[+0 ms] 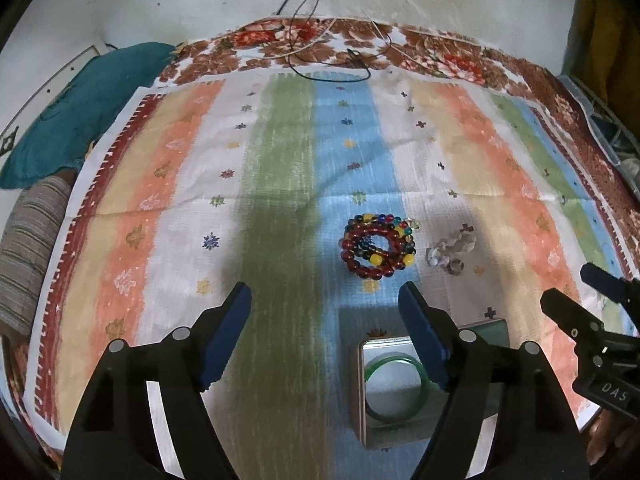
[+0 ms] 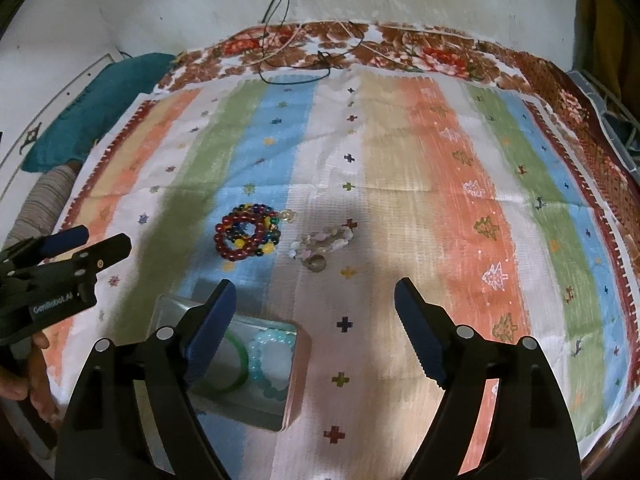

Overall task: Organize jewelry
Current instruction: 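Move both tools back toward the remaining bead bracelets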

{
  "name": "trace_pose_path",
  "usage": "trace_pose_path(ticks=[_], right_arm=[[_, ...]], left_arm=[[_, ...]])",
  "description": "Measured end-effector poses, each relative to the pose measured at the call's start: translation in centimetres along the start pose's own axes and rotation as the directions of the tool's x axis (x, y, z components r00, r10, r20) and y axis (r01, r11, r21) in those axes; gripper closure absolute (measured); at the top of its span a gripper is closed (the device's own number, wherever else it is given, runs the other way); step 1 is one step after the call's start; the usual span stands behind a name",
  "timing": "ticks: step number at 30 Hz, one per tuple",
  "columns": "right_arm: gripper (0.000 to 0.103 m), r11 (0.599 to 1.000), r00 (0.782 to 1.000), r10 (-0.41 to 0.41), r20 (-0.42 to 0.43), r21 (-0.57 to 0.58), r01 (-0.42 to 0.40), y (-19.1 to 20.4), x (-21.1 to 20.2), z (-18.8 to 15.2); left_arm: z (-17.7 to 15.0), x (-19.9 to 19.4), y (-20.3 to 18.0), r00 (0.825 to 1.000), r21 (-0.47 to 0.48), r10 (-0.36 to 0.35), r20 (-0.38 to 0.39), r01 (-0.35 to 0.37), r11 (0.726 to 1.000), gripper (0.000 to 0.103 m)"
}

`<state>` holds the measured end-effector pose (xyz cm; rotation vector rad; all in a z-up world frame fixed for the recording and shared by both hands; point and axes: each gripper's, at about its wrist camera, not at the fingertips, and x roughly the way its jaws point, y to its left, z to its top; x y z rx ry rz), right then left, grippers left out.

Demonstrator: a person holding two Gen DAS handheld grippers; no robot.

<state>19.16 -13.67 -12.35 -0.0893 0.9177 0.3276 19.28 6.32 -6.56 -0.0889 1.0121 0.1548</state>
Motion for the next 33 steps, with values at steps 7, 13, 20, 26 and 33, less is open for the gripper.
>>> trace_pose_path(ticks=[7, 13, 20, 26, 33], right_arm=[[0.021, 1.000, 1.000, -0.025, -0.014, 0.009, 0.025, -0.6, 1.6, 0.4], [0.021, 0.999, 0.999, -0.029, -0.035, 0.013, 0.030, -0.8, 3.0, 1.1], [0.021, 0.999, 0.997, -0.041, -0.062, 0.021, 0.042, -1.3, 4.7, 1.9], [0.021, 0.998, 0.994, -0.055, -0.090, 0.025, 0.057, -1.8, 6.5, 2.3], [0.021, 0.997, 0.990, -0.078, -0.120, 0.019, 0.080, -2.1, 8.6, 2.7]], left_arm=[[0.9, 2.2, -0.3, 1.000, -0.001, -0.022, -0.020, 0.022, 1.000, 0.026], [1.2, 4.2, -0.4, 0.999, 0.002, -0.013, -0.042, 0.014, 1.000, 0.025], [1.8, 6.0, -0.7, 0.998, 0.010, -0.026, -0.054, 0.026, 1.000, 0.025], [2.5, 7.8, -0.7, 0.997, 0.023, -0.028, -0.069, 0.030, 0.999, 0.025], [3.1, 9.6, -1.0, 0.995, 0.046, -0.037, -0.088, 0.041, 0.998, 0.025]])
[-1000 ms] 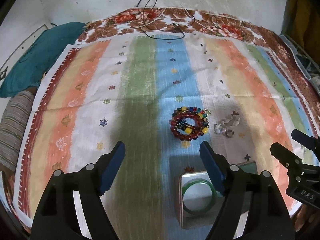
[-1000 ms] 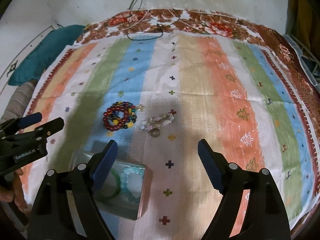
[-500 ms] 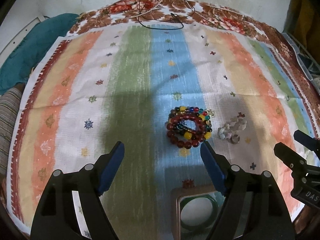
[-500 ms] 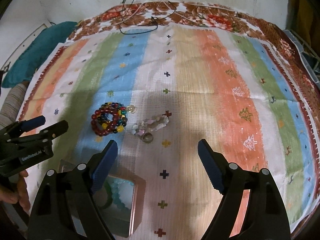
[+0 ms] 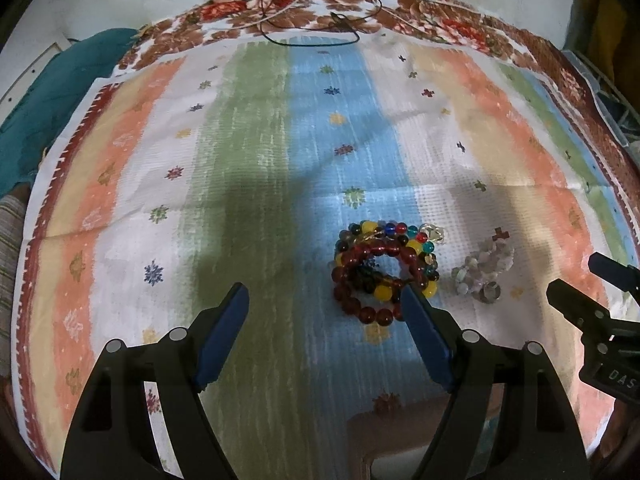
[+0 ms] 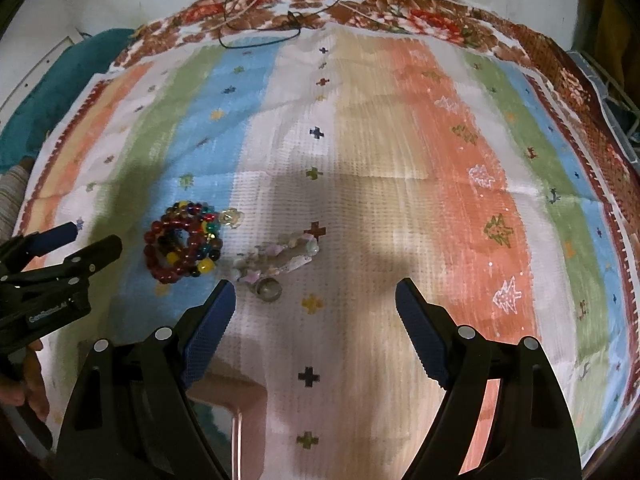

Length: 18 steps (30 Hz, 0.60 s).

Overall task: Organize jewelry
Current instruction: 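Move both tools back toward the remaining bead bracelets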

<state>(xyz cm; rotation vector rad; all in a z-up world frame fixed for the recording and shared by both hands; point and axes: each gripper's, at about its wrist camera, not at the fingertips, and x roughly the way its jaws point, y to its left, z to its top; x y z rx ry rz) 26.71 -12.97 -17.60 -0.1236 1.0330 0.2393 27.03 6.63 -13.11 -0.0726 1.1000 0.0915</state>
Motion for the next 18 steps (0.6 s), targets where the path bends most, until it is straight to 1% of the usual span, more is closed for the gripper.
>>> trace_pose_path(ticks=[9, 18], right_arm=[[0.021, 1.000, 0.999, -0.022, -0.027, -0.005, 0.022, 0.2, 2.3, 1.0], [0.021, 1.000, 0.998, -0.025, -0.053, 0.001, 0.025, 0.0, 4.1, 1.6]], left_arm=[[0.4, 2.1, 0.3, 0.999, 0.000, -0.006, -0.032, 0.006, 1.000, 0.025], [0.7, 3.9, 0.2, 0.998, 0.004, -0.016, -0.064, 0.016, 1.000, 0.026]])
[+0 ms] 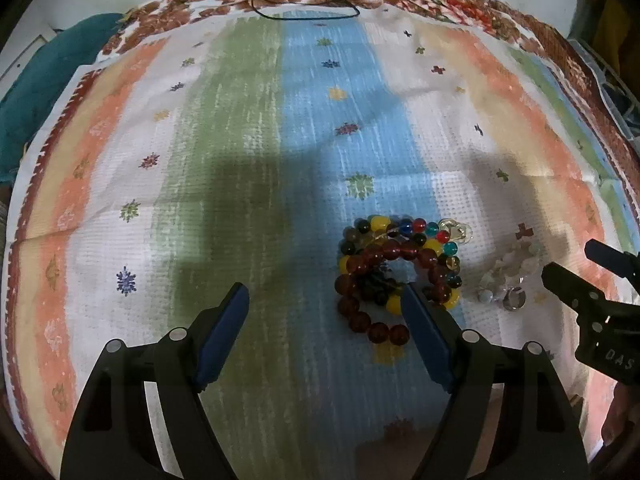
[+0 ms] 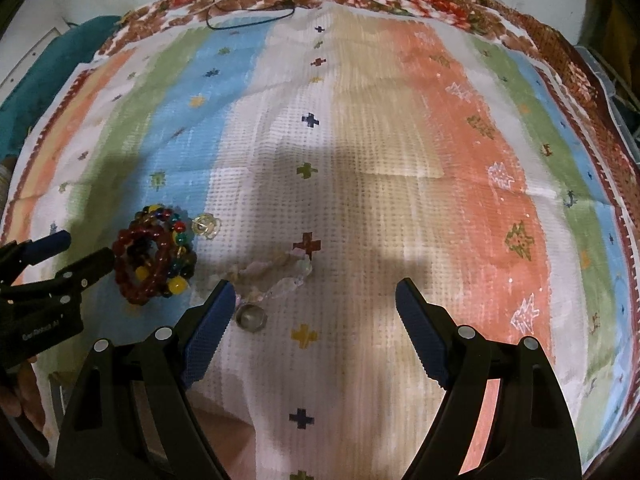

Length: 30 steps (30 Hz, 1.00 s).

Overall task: Organize jewelry
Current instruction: 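Move both tools back toward the remaining bead bracelets, then grasp the dark red bracelet with the left tool while the right grasps the white bracelet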

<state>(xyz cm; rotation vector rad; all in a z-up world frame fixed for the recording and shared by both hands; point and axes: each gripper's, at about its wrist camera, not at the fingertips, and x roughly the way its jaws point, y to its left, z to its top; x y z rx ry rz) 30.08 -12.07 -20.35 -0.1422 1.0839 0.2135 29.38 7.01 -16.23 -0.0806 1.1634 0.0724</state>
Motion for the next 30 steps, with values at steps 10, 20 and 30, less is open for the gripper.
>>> trace_pose_path(ticks=[10, 20, 30], right_arm=[[0.021, 1.000, 0.999, -0.001, -0.034, -0.007, 0.001, 0.1, 2.4, 0.5], [0.057, 1.000, 0.999, -0.012, -0.047, -0.016, 0.012, -0.1, 3.6, 0.6], [0.094, 0.999, 1.000, -0.005, -0.023, -0.033, 0.004, -0.3, 2.6, 0.8]], left_arm=[[0.4, 1.8, -0.1, 0.999, 0.020, 0.000, -0.036, 0.001, 1.000, 0.045], [-0.4, 2.9, 0.0, 0.997, 0.001, -0.027, -0.078, 0.027, 1.000, 0.086], [-0.4, 1.9, 0.1, 0.998, 0.027, 0.016, -0.067, -0.014, 1.000, 0.089]])
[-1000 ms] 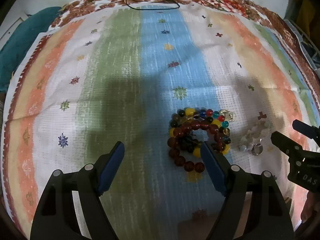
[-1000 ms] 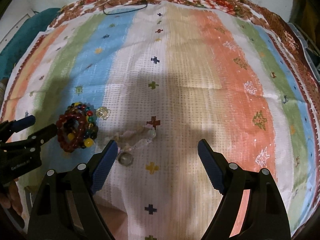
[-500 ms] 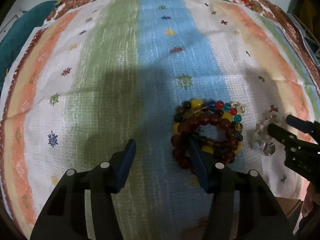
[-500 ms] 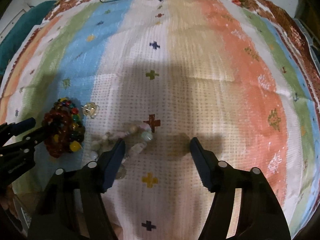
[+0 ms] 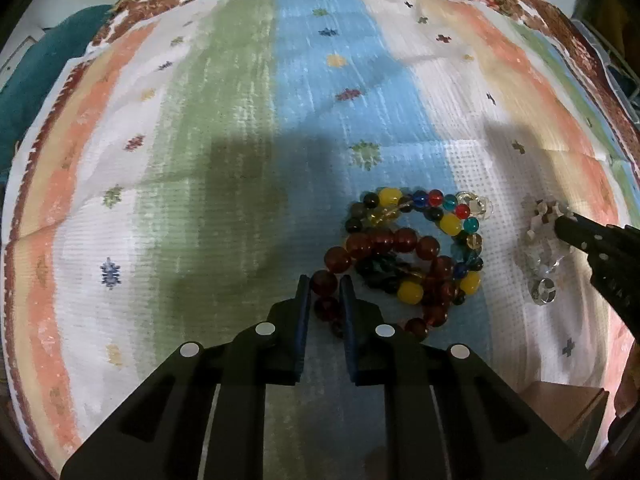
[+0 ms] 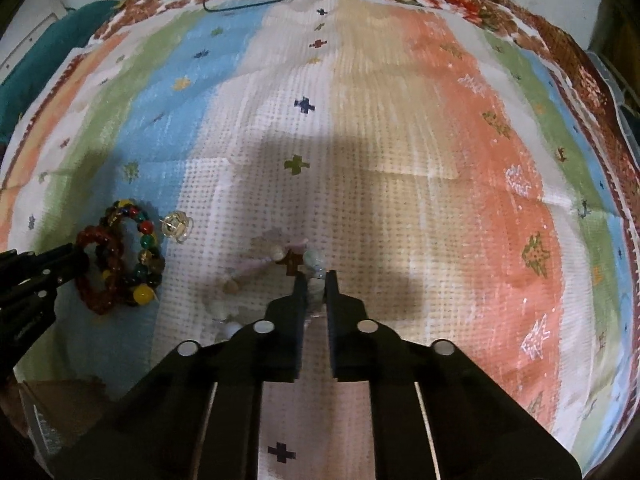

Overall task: Organize jewelry
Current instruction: 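Grasp the dark red bracelet with the left tool while the right grasps the white bracelet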

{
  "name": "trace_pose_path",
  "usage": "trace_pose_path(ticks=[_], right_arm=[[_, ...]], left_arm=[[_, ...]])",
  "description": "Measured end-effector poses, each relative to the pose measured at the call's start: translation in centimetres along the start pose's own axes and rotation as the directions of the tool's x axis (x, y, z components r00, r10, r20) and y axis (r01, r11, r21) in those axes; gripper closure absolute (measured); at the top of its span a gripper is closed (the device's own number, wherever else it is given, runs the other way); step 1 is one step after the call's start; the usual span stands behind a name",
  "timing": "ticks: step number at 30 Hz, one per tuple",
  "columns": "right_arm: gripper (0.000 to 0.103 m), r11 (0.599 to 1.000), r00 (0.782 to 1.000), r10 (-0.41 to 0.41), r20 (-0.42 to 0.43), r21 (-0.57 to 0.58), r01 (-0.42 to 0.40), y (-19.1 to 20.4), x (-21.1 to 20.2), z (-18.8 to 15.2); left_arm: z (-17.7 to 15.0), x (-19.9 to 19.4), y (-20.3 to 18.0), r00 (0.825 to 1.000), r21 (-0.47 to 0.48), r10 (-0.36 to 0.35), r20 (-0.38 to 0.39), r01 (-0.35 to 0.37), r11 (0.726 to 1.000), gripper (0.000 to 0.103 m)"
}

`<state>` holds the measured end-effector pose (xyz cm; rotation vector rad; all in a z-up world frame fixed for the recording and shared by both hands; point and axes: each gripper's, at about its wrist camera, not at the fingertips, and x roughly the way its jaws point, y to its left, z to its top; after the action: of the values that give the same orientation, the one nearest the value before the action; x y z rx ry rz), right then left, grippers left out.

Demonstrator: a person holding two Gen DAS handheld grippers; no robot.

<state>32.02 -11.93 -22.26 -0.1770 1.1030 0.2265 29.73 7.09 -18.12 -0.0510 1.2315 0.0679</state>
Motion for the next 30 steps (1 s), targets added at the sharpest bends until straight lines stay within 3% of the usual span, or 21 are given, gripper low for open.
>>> trace_pose_path(ticks=[6, 17, 30], right_arm=[[0.094, 0.999, 0.999, 0.036, 0.027, 0.005, -0.036, 0.0, -1.7, -0.2], [0.094, 0.998, 0.995, 0.059, 0.083, -0.023, -0.057, 0.9, -5.4, -1.3], [0.094, 0.997, 0.984, 0.068, 0.165, -0.048, -0.061, 1.4, -9.6, -2.4]], left_arm=[[-0.1, -2.2, 0.6, 0.999, -0.025, 0.001, 0.037, 0.000, 1.000, 0.090], [-0.3, -6.8, -0.9, 0.992, 0.023, -0.012, 0.126, 0.010, 1.000, 0.090], [-1.5, -10.0, -1.7, 0.986, 0.045, 0.003, 0.165, -0.010, 0.999, 0.090]])
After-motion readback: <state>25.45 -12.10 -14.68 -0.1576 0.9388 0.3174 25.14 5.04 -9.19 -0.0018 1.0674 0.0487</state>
